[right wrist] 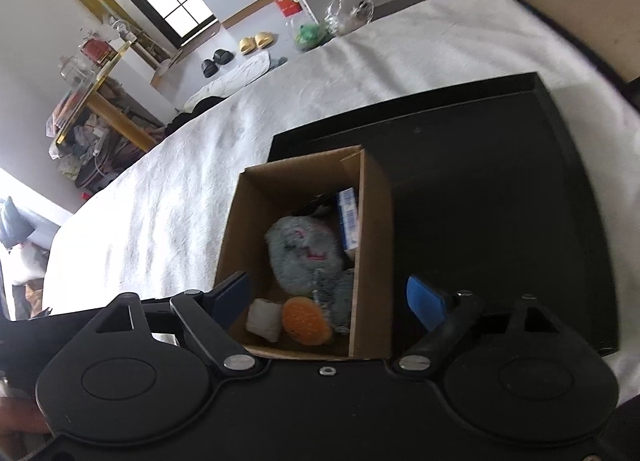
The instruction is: Organize soft objects
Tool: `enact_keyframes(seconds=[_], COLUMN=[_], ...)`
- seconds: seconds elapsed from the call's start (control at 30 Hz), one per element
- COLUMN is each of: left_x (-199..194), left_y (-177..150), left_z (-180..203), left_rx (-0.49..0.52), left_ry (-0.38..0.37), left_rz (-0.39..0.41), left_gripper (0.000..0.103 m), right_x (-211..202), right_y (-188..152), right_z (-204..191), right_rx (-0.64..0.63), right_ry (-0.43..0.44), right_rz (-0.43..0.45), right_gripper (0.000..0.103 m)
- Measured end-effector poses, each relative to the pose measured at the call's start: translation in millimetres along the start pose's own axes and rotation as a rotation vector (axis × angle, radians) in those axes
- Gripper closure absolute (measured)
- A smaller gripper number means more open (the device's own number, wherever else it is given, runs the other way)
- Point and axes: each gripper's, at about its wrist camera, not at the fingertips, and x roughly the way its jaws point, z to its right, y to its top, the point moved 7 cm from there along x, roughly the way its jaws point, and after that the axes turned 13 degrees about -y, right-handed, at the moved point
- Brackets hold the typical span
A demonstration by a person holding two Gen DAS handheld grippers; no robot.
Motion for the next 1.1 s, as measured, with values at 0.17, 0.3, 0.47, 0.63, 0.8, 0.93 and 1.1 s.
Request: enact_keyframes(seconds=[0.17, 0.3, 0.47, 0.63, 0.8, 0.93, 1.1], left_x=[-10, -24, -42, -59, -75, -86, -99], left_y=[-8, -15, -23, -29, -35, -39, -44], left_z=[16, 28, 39, 47, 58, 62, 64], left_rx=[0.045, 0.072, 0.1, 0.116, 0.149, 0.161, 0.179], left_ry=[0.01, 0.008, 0.019, 0.024, 0.017, 0.009, 0.001], left_rz=[-0.016, 0.003, 0.031, 0.068, 0.096, 0.116, 0.135], left_gripper=[0.026, 0.016, 0.003, 0.0, 0.0, 0.0, 0.0], right_x=[-16, -27, -43, -63, -81, -92, -104], right_y=[-1, -4, -7, -10, -12, -14, -20], right_z=[15, 26, 37, 39, 41, 46, 51], right_rx=[-0.013, -0.037, -0.048, -0.075, -0.085, -0.083, -0.072], right_ry=[-0.02, -0.041, -0.07, -0.087, -0.104, -0.127, -0.141], right_rz=[0.035, 0.059, 0.085, 0.115, 0.152, 0.168, 0.185], right_gripper=[0.011, 0.009, 0.005, 0.0, 0.0, 0.0, 0.0])
